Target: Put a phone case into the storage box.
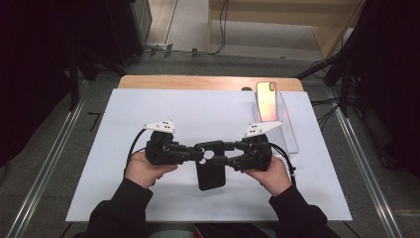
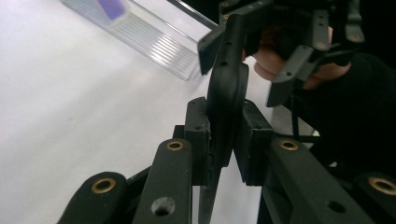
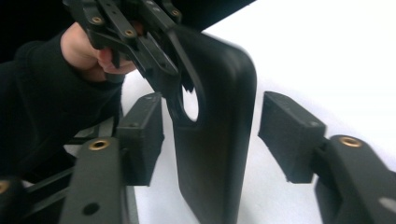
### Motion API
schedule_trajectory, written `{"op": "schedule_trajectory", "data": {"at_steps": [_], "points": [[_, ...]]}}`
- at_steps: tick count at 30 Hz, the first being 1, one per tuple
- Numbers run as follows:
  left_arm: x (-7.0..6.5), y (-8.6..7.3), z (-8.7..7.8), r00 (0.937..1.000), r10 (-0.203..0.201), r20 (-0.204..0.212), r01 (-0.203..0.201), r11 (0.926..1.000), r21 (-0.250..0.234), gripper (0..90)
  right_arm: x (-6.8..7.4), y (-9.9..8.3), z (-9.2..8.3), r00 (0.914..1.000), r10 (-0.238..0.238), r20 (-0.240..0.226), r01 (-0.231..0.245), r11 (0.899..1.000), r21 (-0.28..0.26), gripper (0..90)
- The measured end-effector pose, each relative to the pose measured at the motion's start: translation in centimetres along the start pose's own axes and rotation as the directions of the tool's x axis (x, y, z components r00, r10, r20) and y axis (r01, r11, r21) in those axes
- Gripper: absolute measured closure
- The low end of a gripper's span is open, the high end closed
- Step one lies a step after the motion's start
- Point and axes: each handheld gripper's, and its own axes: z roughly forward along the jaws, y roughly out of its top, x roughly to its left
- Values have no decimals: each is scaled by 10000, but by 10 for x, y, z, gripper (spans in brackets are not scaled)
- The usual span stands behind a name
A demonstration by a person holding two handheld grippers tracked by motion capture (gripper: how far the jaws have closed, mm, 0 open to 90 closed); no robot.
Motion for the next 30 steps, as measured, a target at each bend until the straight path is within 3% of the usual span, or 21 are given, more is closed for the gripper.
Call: {"op": "schedule_trajectory", "data": {"at_steps": [3,8,10,15,20,21,26,27,30], "points": [[0,1,-1,9988,-197,-451,192,9998,-97,771,-1,-3,1,9993,-96,371,103,9998,-190,290],[-2,2,-3,9957,-382,-844,355,9988,-338,771,-1,-5,1,9971,-152,749,165,9997,-165,280],[-2,2,-3,9932,-518,-1043,489,9983,-308,771,-3,-6,0,9963,52,855,-38,9999,-164,254],[-3,2,-1,9870,-818,-1387,793,9966,-234,771,-3,-8,6,9892,7,1467,15,9999,-150,0],[-6,2,1,9840,-760,-1613,720,9969,-301,770,-1,-10,10,9880,224,1531,-233,9997,36,0],[-6,2,1,9813,-880,-1711,823,9958,-402,769,2,-10,12,9806,161,1955,-193,9997,144,0],[-6,1,2,9773,-1060,-1836,992,9940,-460,769,8,-12,15,9758,436,2144,-403,9990,-197,0],[-6,1,2,9730,-1216,-1960,1125,9920,-569,769,12,-12,16,9639,334,2641,-270,9993,-278,0],[-7,1,1,9661,-1367,-2192,1249,9899,-668,769,16,-12,19,9502,426,3086,-303,9985,-446,0]]}}
